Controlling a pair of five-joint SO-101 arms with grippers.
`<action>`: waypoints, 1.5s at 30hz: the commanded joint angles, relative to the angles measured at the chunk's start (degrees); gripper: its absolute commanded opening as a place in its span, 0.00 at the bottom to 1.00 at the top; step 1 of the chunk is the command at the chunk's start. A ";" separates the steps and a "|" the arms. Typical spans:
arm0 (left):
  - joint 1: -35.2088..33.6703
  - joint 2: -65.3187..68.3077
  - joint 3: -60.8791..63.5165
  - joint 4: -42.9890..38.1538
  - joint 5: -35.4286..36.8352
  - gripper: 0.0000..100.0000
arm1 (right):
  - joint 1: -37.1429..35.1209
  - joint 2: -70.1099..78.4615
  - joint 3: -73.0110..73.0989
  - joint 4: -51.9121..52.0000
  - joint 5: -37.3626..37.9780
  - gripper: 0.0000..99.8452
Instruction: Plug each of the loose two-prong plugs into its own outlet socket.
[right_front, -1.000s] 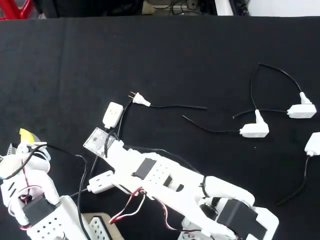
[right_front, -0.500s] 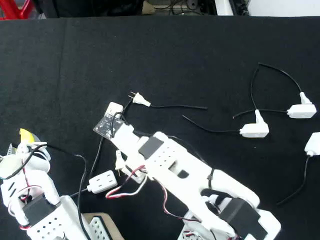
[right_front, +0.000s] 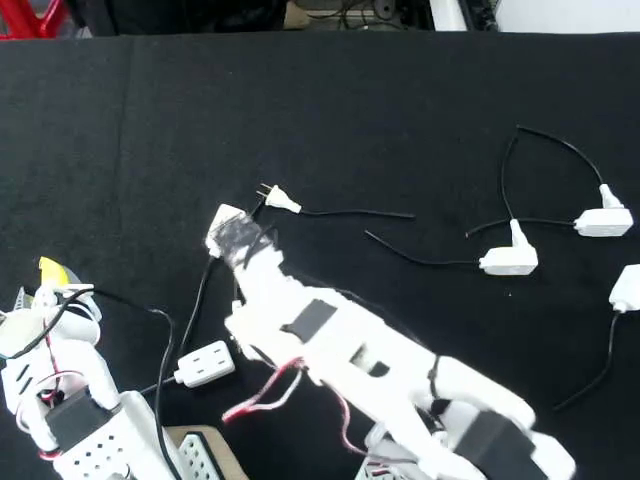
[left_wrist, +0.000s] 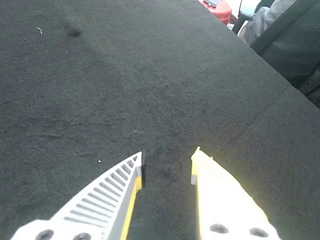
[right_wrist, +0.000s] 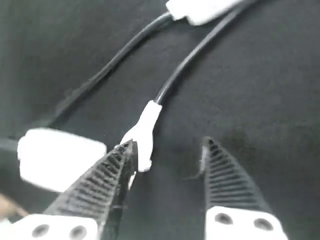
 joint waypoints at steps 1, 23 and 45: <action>0.66 -0.70 -0.13 -1.32 0.26 0.17 | 0.70 5.58 -5.14 -3.60 -6.68 0.17; 0.66 -0.70 -0.13 -1.41 0.26 0.17 | -0.44 10.77 -9.89 -0.35 -12.04 0.15; 0.66 -0.70 -0.13 -1.41 0.26 0.17 | -2.55 23.16 -16.13 2.11 -16.00 0.12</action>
